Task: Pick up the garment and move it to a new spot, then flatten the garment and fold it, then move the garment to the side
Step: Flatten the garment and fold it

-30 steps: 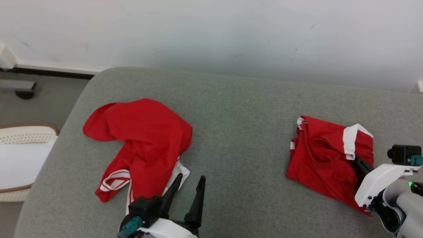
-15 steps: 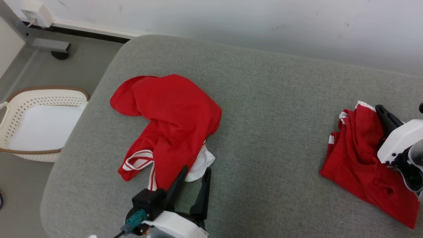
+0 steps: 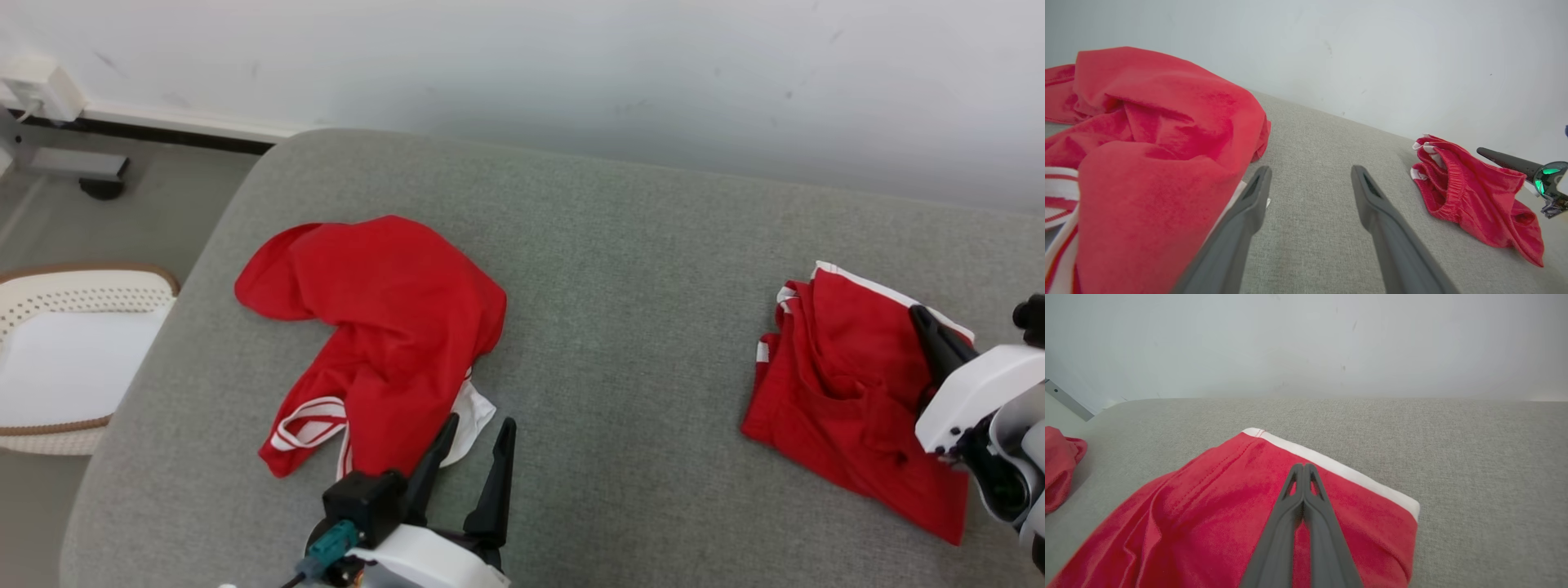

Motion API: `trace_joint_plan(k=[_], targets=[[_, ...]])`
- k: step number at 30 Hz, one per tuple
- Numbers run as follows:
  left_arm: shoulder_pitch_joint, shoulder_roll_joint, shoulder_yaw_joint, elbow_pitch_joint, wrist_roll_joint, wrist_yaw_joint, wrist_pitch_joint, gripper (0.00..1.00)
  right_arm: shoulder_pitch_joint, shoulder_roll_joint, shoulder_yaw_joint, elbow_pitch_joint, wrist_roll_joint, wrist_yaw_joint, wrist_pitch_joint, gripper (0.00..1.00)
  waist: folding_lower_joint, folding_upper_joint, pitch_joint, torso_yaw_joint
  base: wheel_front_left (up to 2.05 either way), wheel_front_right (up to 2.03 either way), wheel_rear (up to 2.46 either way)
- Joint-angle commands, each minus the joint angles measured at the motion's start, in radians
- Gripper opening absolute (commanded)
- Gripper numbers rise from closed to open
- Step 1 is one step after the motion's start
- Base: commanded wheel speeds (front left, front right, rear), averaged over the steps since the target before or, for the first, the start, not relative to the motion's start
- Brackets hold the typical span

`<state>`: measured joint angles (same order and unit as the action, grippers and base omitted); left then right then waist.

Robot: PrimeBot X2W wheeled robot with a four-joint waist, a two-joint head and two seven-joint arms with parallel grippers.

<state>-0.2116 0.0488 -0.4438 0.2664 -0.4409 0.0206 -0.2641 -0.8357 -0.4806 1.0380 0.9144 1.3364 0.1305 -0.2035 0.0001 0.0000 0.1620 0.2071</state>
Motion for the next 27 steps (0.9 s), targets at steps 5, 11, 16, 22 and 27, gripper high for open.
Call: trace_joint_plan(k=[5,11,16,22,27], targets=[[0.015,0.003,0.009,0.014,0.014,-0.009,0.000,1.00,0.057,0.022,0.007,-0.031,0.057,0.000,0.035,0.00,-0.0001,0.0000,-0.025,-0.014,0.00,0.00,0.00],[0.021,0.003,0.012,0.033,0.017,-0.018,0.000,1.00,0.147,0.115,-0.131,-0.115,0.352,0.000,0.246,0.00,-0.0001,0.0000,-0.055,-0.010,0.00,0.00,0.00],[0.033,0.003,0.020,0.041,0.020,-0.023,0.000,1.00,0.212,0.160,-0.181,-0.207,0.455,0.000,0.357,0.00,-0.0001,0.0000,-0.082,-0.002,0.00,0.00,0.00],[0.052,0.004,0.036,0.041,0.026,-0.025,0.000,1.00,0.249,0.195,-0.156,-0.275,0.404,0.000,0.365,0.00,-0.0001,0.0000,-0.113,-0.019,0.00,0.00,0.00],[0.060,0.004,0.062,0.021,0.037,-0.025,0.000,1.00,0.268,0.179,-0.177,-0.387,0.356,0.000,0.308,0.00,-0.0001,0.0000,-0.133,-0.067,0.00,0.00,0.00]])
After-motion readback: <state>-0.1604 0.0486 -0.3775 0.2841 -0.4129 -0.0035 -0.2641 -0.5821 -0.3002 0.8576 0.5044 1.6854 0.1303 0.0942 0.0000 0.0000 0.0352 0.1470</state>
